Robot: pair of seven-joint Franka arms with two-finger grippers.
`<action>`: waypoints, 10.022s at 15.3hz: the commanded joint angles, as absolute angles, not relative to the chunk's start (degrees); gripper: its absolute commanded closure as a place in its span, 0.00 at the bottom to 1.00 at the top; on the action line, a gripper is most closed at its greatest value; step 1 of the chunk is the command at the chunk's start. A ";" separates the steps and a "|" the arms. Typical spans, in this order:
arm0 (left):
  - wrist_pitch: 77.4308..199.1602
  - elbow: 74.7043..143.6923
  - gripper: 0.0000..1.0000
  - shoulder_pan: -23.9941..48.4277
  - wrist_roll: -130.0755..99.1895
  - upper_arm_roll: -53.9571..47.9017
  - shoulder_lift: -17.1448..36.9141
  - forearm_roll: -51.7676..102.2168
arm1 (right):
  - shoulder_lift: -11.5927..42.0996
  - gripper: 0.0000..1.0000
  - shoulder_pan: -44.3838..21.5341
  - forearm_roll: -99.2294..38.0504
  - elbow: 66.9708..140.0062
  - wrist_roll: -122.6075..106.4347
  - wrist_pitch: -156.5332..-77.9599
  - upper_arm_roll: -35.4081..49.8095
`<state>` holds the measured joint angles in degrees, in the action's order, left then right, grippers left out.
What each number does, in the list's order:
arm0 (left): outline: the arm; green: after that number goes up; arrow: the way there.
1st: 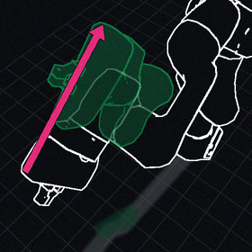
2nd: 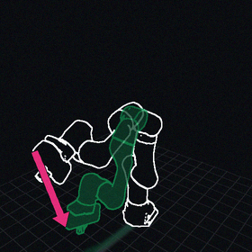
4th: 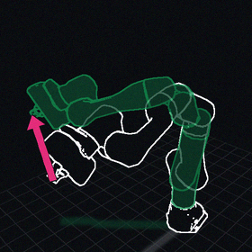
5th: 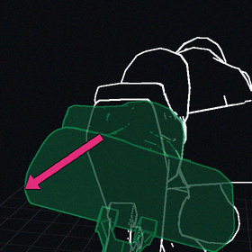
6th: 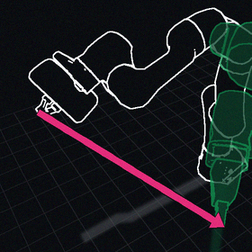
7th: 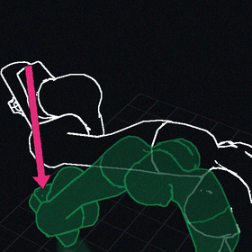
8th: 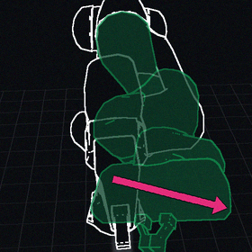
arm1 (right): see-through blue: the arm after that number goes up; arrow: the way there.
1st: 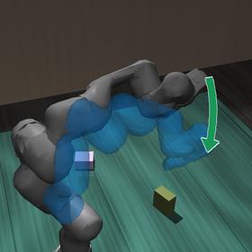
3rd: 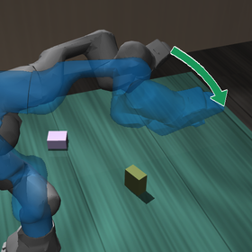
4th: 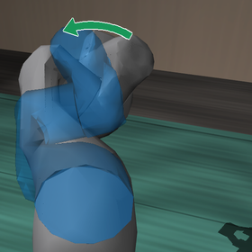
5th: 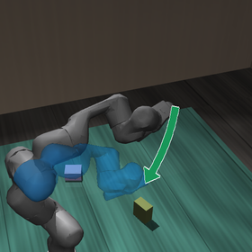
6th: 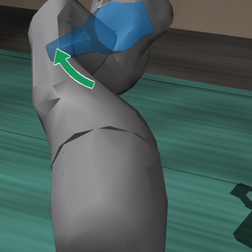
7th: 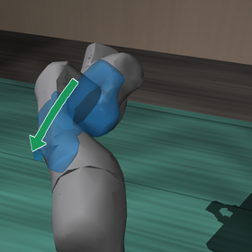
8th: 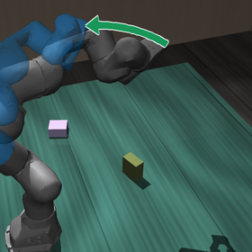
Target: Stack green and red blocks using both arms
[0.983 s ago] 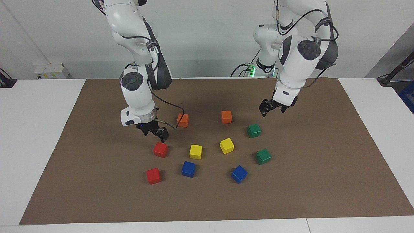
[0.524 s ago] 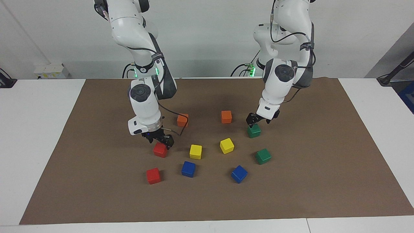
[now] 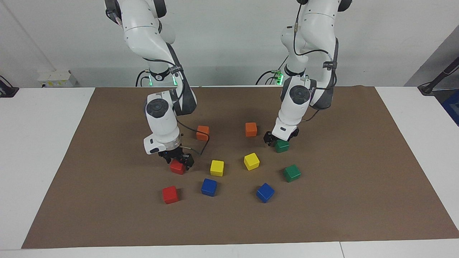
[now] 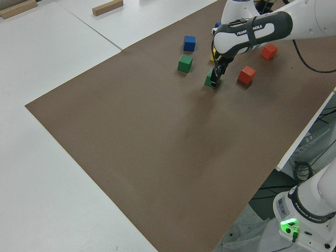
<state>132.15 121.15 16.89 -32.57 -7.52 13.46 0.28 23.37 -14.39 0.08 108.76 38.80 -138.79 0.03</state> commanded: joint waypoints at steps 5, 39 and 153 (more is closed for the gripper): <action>122.30 117.25 1.00 11.10 -29.21 -6.50 9.34 -1.14 | 25.13 0.05 -13.71 -0.53 107.31 39.46 -138.87 0.18; 115.48 80.69 0.00 12.21 -39.79 -6.33 33.21 -4.65 | 23.47 0.00 2.73 0.53 110.66 -2.20 -139.40 -0.09; 88.59 90.79 0.00 0.18 0.79 -0.61 0.44 0.88 | 0.44 0.00 2.72 2.64 90.79 2.72 -84.75 6.33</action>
<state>89.94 91.75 -0.54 1.82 -1.35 0.30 1.09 0.73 1.93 3.38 89.89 4.26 -87.32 6.19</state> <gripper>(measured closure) 0.000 0.000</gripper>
